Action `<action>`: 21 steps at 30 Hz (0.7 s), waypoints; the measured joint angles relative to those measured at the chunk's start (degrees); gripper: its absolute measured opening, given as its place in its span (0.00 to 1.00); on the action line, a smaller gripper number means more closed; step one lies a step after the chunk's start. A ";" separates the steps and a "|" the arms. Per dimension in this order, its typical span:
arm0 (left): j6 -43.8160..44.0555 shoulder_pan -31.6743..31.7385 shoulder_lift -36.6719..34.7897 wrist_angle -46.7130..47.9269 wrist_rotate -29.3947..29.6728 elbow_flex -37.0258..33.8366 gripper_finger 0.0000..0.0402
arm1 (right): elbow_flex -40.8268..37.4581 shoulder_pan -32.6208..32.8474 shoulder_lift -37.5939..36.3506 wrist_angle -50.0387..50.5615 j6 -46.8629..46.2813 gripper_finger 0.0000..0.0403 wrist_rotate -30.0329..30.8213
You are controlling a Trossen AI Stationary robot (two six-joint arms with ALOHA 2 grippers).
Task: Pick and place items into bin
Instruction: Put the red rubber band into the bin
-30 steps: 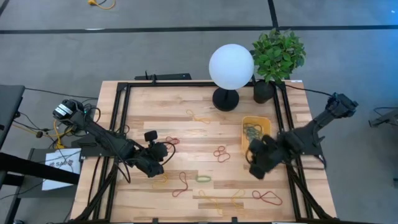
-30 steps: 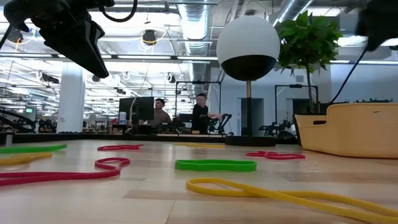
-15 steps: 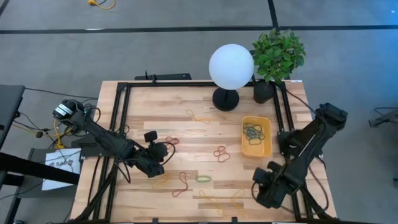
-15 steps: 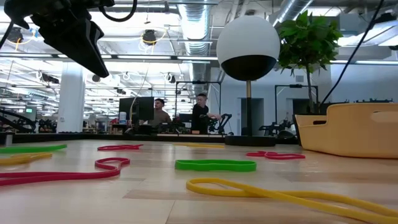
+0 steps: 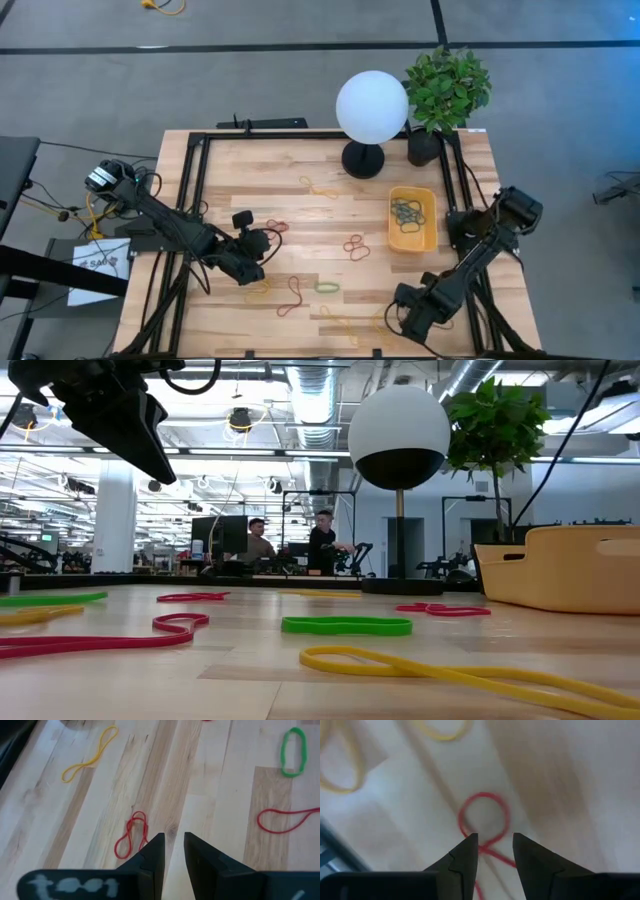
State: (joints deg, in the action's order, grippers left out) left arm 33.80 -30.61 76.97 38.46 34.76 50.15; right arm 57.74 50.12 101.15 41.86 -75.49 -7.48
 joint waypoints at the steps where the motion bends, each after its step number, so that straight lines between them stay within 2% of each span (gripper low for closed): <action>1: -0.02 0.00 0.00 0.00 0.00 0.00 0.16 | 0.00 -0.25 0.25 0.28 -0.67 0.29 -0.32; 10: -0.04 0.00 0.00 0.00 0.02 0.00 0.16 | 0.00 1.27 0.59 -2.15 -9.36 0.29 -1.45; 16: -0.07 0.01 0.00 0.00 0.04 -0.01 0.16 | 0.09 3.85 1.22 -3.94 -14.08 0.29 0.84; 21: -1.47 0.00 0.00 -0.08 0.05 0.00 0.16 | 0.22 4.58 1.90 -3.81 -14.24 0.26 3.73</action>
State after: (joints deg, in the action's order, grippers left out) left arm 32.33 -30.61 76.97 38.38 34.82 50.15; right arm 57.95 54.69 103.05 38.05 -89.73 -3.75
